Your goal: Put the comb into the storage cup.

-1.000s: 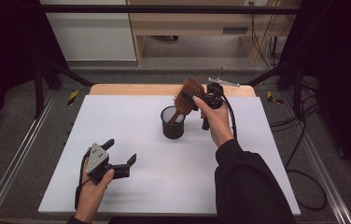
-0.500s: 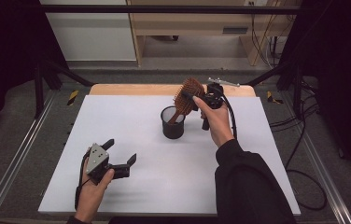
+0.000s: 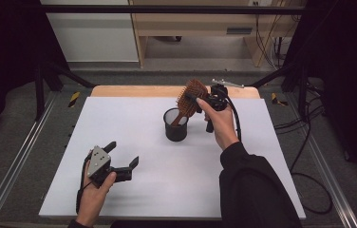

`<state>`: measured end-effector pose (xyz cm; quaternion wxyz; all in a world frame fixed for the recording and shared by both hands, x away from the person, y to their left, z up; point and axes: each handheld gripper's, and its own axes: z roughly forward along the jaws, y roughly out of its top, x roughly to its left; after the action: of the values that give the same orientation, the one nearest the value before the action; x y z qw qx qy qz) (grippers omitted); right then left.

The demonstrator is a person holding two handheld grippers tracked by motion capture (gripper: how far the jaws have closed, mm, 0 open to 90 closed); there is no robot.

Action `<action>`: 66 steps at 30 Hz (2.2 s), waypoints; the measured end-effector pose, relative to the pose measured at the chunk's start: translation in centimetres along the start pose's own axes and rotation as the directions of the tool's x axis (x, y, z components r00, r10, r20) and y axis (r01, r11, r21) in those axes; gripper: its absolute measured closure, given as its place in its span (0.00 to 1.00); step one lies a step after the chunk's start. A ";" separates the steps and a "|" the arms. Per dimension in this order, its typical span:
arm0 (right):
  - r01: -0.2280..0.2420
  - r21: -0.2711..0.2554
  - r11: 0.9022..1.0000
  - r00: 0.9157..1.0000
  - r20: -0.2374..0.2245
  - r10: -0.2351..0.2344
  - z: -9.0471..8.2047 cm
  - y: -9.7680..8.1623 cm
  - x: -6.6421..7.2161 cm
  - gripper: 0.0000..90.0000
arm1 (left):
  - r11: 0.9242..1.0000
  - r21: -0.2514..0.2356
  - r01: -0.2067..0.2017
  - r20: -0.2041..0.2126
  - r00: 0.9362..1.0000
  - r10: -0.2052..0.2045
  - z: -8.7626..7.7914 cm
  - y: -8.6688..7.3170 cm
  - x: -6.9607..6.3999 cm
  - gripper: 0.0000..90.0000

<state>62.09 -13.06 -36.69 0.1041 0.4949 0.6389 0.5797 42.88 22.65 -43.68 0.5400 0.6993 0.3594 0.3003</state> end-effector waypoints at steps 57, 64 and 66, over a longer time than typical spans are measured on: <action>0.102 -0.175 0.979 0.988 0.132 -0.079 -8.1 2.8 0.0 0.10 | 1.000 -0.005 0.007 -0.010 1.000 -0.007 -0.1 0.0 0.2 0.02; 0.128 -0.189 0.974 0.987 0.124 -0.105 -9.9 3.0 -0.2 0.08 | 1.000 -0.008 0.012 -0.018 1.000 -0.012 -0.2 0.0 0.4 0.02; 0.138 -0.204 0.969 0.985 0.128 -0.113 -10.4 3.1 -0.3 0.07 | 1.000 -0.007 0.013 -0.019 1.000 -0.013 -0.3 -0.1 0.4 0.02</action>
<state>56.48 -20.39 -31.02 0.2294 0.4721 0.5965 0.6072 42.88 23.18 -43.66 0.5410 0.6922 0.3678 0.3047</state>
